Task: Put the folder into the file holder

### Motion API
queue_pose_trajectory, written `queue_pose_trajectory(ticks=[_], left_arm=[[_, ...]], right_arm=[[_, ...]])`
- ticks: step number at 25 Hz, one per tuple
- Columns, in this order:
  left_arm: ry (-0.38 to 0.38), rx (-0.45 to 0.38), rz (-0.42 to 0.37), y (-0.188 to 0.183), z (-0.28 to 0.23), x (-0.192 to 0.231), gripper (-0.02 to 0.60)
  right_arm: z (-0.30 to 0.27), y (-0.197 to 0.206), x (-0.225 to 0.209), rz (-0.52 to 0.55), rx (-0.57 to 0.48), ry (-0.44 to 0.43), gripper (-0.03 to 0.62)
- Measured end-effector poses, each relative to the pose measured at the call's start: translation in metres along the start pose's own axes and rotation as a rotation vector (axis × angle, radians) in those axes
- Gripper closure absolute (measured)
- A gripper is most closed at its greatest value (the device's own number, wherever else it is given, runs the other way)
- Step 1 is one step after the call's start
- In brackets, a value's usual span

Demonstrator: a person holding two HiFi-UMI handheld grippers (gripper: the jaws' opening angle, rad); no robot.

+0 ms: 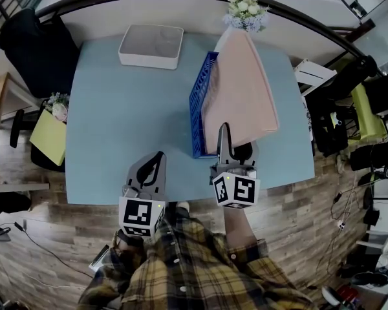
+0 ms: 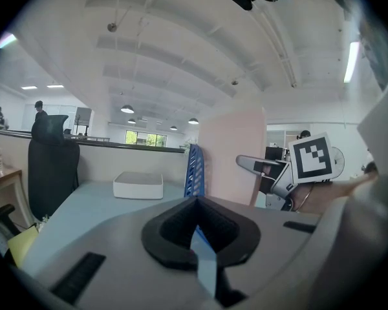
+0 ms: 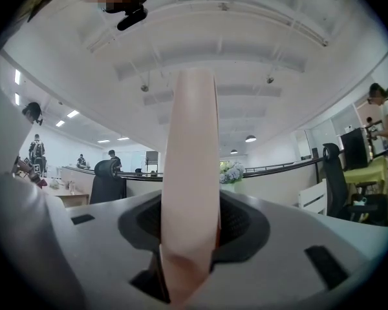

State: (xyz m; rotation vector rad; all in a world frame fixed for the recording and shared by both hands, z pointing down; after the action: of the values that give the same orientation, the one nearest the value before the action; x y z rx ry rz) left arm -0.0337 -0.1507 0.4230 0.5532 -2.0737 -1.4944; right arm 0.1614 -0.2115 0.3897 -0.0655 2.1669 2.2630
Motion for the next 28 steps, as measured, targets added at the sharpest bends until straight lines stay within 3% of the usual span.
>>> queue_pose_trajectory(ticks=[28], left_arm=[[-0.004,0.013,0.018,0.011,0.007,0.01,0.592]], right_arm=[[0.002,0.058,0.01,0.096,0.156,-0.031,0.416]])
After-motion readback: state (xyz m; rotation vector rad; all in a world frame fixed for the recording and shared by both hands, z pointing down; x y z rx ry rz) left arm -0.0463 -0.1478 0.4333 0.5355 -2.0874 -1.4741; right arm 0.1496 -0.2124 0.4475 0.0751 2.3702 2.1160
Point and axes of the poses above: the fingertips, and each gripper's own axes: z backward along the fingers, x to its left, y out of its underside, the point moved 3 cm from there along z, backward along the fingers, and after that the axes turned 11 degrees about y, right-handed, at the moved point
